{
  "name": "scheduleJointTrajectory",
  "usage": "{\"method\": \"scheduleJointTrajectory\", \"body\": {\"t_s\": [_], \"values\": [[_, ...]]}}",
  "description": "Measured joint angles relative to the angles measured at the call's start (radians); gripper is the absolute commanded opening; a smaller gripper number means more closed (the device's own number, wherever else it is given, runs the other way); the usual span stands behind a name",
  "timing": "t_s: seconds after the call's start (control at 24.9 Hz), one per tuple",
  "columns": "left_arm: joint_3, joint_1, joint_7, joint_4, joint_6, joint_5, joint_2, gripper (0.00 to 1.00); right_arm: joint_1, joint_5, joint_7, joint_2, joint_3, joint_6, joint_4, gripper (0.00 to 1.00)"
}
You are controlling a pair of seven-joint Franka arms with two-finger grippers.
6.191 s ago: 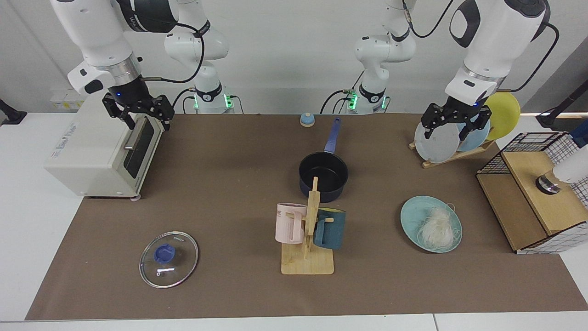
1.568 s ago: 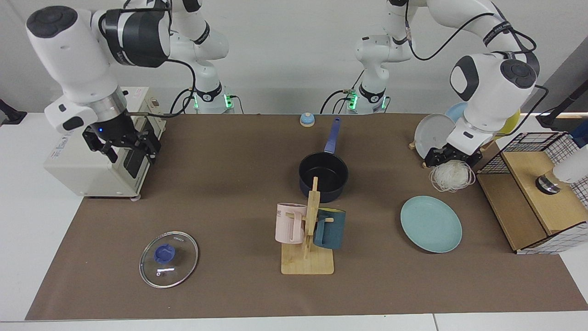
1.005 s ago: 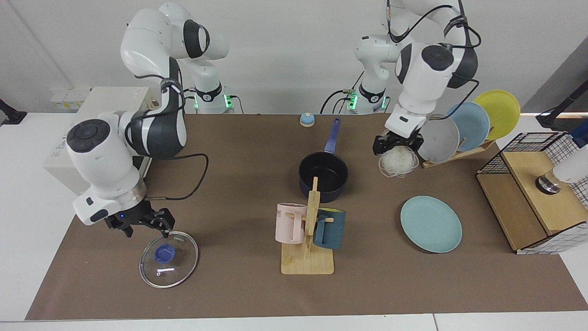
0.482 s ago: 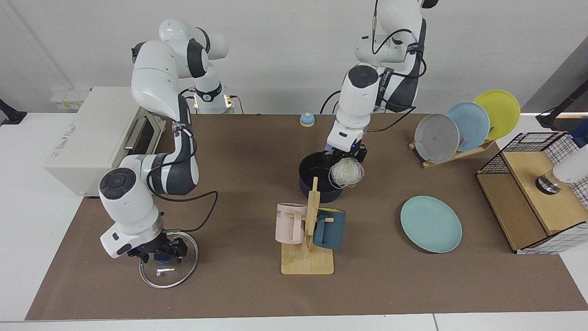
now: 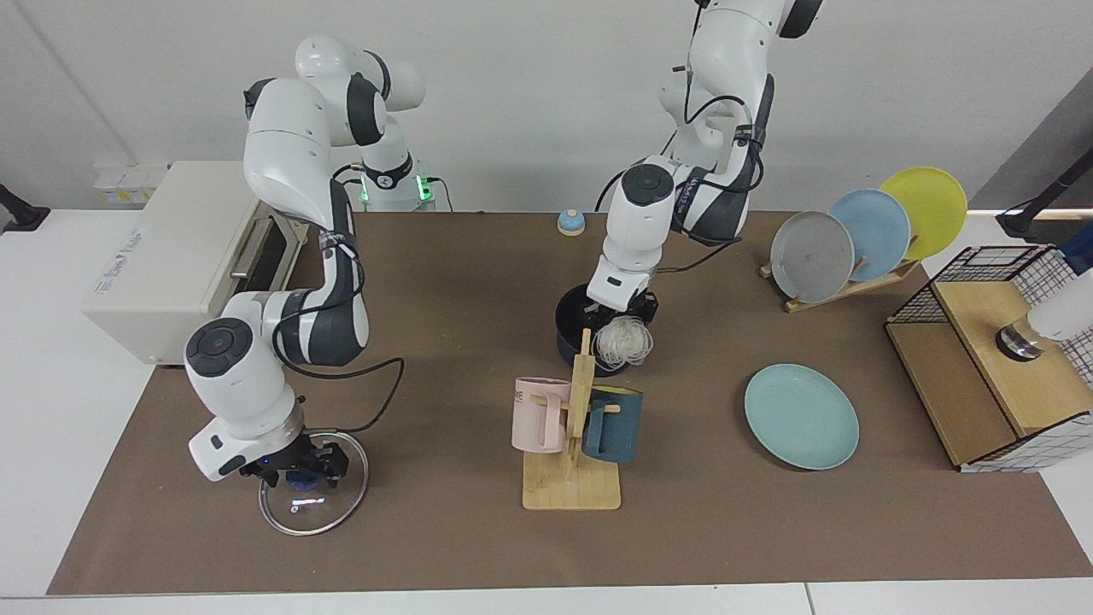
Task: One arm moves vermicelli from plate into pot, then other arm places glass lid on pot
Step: 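Lower the vermicelli into the pot and open the left gripper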
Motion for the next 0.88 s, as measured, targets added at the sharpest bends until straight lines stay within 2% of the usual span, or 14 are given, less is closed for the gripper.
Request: {"method": "scheduleJointTrajectory", "body": {"t_s": [0.32, 0.36, 0.4, 0.44, 0.72, 0.76, 0.8, 0.88], "values": [[0.000, -0.008, -0.008, -0.027, 0.016, 0.003, 0.003, 0.00, 0.001, 0.000, 0.000, -0.001, 0.000, 0.000, -0.005, 1.00], [-0.001, -0.008, -0.008, -0.029, 0.016, 0.003, 0.004, 0.06, 0.001, 0.000, 0.000, -0.001, 0.001, 0.000, -0.005, 1.00], [-0.001, -0.008, -0.008, -0.031, 0.016, 0.003, 0.005, 0.46, 0.001, 0.000, 0.000, -0.001, 0.001, 0.000, -0.005, 1.00], [-0.002, -0.008, -0.008, -0.032, 0.016, 0.003, 0.006, 0.99, 0.002, 0.001, 0.000, -0.001, 0.001, 0.000, -0.005, 1.00], [-0.003, -0.009, 0.001, -0.035, 0.016, 0.004, 0.012, 1.00, 0.007, 0.001, 0.000, -0.006, 0.004, 0.000, -0.015, 0.98], [-0.003, -0.009, 0.001, -0.035, 0.015, 0.004, 0.012, 1.00, 0.007, 0.001, 0.000, -0.007, 0.004, 0.000, -0.017, 0.94], [-0.003, -0.009, 0.001, -0.033, 0.012, 0.005, 0.011, 1.00, 0.007, 0.001, 0.000, -0.007, 0.004, 0.000, -0.019, 0.85], [-0.001, -0.009, 0.001, -0.023, -0.004, 0.005, 0.005, 1.00, 0.007, 0.001, 0.000, -0.008, 0.003, 0.000, -0.021, 0.61]]}}
